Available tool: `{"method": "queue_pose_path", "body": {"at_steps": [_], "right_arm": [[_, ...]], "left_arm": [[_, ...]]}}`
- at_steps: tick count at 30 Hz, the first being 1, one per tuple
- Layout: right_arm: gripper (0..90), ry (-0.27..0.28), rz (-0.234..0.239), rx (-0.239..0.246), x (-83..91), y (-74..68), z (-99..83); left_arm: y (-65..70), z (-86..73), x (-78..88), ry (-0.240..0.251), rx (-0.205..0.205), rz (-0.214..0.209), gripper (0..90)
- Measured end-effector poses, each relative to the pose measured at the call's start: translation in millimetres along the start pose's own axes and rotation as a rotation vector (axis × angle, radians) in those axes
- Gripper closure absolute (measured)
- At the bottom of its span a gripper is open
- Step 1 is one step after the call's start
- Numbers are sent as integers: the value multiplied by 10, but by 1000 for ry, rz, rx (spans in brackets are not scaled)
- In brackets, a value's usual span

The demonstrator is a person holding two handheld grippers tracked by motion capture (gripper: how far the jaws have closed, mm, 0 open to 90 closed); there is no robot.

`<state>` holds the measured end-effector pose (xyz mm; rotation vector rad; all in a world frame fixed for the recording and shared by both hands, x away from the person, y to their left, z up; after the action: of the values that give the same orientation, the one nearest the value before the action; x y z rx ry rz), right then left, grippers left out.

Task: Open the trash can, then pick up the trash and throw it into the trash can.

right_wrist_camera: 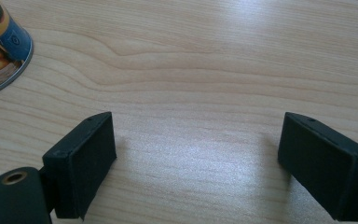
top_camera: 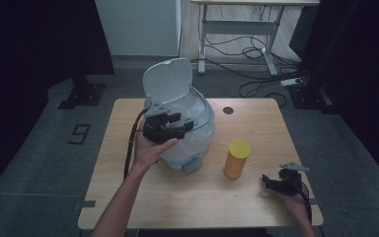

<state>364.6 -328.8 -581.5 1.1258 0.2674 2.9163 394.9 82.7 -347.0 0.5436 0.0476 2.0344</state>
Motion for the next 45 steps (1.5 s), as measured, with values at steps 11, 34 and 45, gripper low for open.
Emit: {"method": "queue_pose_path", "body": {"at_steps": [11,34,45], "right_arm": [[105,1,-1,1,-2,0,-1],[130,9,15,9,15,25,-14],[129,107,90,10,193,28,72]], "left_arm": [[29,-337,429,30,-36,88,191],[-429,-1589,324,-68,60,244,195],[-540,-1815,304,-120,87,245,197]]}}
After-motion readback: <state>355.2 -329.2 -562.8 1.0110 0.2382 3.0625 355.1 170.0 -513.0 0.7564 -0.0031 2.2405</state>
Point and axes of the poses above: each handheld gripper's, and its own axes: x roughly backward along the jaws, z roughly out of its top, y roughly to its right, the point moved 4 cm from there along -x, roughly forward along the jaws, and after that the axes turned 14 degrees about -z, right-handed, at the moved point
